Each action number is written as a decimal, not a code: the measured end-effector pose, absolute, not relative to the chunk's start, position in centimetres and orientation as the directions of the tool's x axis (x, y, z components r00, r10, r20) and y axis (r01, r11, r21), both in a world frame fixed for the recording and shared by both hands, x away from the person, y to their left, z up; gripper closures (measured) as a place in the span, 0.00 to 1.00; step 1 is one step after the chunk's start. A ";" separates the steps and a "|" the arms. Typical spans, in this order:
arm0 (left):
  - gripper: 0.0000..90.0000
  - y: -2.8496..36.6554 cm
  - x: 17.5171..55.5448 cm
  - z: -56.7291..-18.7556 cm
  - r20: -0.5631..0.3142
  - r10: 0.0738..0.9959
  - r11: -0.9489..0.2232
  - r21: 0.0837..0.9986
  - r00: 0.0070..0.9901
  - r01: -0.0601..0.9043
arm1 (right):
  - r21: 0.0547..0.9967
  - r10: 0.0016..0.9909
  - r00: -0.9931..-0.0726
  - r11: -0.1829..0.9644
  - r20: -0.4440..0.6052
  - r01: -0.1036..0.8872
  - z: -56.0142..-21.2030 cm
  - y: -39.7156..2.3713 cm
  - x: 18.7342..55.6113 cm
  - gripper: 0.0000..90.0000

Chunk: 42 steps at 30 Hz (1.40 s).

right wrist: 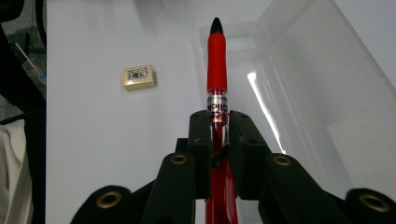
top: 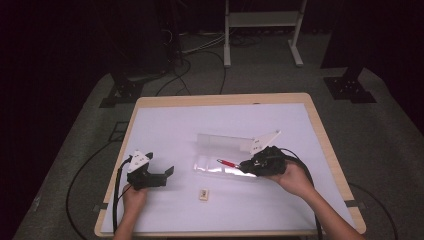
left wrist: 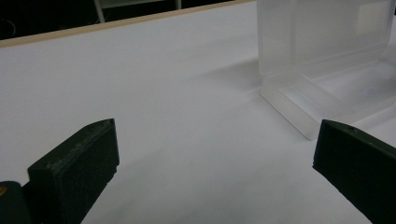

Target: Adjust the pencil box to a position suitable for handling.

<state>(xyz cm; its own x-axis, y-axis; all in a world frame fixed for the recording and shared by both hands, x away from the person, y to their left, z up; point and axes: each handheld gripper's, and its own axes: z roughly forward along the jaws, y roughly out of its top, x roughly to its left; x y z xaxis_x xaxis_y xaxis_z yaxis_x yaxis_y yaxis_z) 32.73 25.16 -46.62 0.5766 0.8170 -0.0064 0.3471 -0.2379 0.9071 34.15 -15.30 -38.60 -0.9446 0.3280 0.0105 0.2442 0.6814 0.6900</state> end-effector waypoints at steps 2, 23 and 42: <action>0.00 25.2 32.7 -46.6 -0.006 0.817 -0.239 0.907 0.577 0.347 | 0.689 0.325 -0.946 0.683 0.008 0.240 -38.5 -15.1 34.2 0.88; 0.00 25.2 32.7 -46.6 -0.005 0.816 -0.241 0.906 0.578 0.349 | 0.683 0.310 -0.951 0.697 -0.011 0.219 -37.8 -13.8 35.1 0.88; 0.00 25.2 32.7 -46.6 -0.007 0.816 -0.239 0.906 0.578 0.348 | 0.666 0.327 -0.945 0.702 0.014 0.252 -39.0 -13.1 36.8 0.88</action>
